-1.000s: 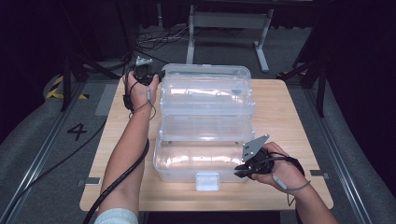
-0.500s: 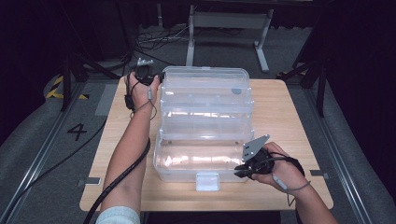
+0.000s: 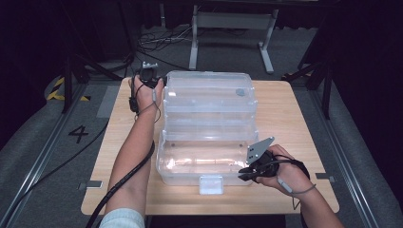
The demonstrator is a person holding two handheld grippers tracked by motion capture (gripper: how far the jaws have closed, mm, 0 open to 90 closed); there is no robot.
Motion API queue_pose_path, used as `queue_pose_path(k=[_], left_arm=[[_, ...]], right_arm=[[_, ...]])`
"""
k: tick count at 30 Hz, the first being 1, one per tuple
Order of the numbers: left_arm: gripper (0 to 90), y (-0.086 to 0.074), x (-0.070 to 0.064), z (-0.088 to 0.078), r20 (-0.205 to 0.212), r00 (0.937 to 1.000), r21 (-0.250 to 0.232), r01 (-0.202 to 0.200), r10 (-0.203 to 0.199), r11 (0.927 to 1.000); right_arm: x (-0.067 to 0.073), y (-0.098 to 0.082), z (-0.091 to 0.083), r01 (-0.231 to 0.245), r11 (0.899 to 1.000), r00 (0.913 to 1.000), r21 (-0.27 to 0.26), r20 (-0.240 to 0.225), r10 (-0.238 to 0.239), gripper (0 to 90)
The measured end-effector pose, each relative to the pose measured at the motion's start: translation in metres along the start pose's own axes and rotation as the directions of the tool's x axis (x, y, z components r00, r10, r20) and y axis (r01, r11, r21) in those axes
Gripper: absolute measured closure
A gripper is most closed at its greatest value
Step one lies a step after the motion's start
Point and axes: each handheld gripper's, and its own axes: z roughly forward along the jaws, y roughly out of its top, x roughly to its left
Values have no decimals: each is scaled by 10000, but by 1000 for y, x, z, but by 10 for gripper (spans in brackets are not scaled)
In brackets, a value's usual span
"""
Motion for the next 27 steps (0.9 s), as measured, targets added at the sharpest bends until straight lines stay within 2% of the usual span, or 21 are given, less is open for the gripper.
queue_pose_path(k=[5,10,12,18,20,22,23,27], left_arm=[[808,-4,3,4,-24,10000,143,-29,29,9999],[806,-6,5,6,74,9999,129,130,-130,9998],[805,-6,5,6,30,10000,164,42,-43,9999],[795,-9,7,7,110,9999,-22,108,-108,9999],[767,-9,8,5,-4,10000,-205,66,-66,9998],[682,-8,11,1,-120,9999,-382,-14,9,9993],[677,-7,12,-3,-195,9998,-484,-42,33,9988],[650,-4,17,-18,-175,9997,-768,-183,170,9969]], right_arm=[[-1,-1,0,-27,10000,10000,-36,-35,27,797],[-1,-1,0,48,10000,10000,-2,-70,-48,796],[-1,-1,0,43,10000,10000,5,-70,-43,796],[-1,-1,1,25,10000,10000,5,-43,-25,794],[-1,-1,1,-34,10000,10000,-17,-63,34,792],[-1,-1,1,-69,10000,10000,-23,-71,69,790],[0,0,1,-177,9998,9998,-48,-41,177,790],[-1,0,2,-82,10000,10000,-45,-41,82,785]])
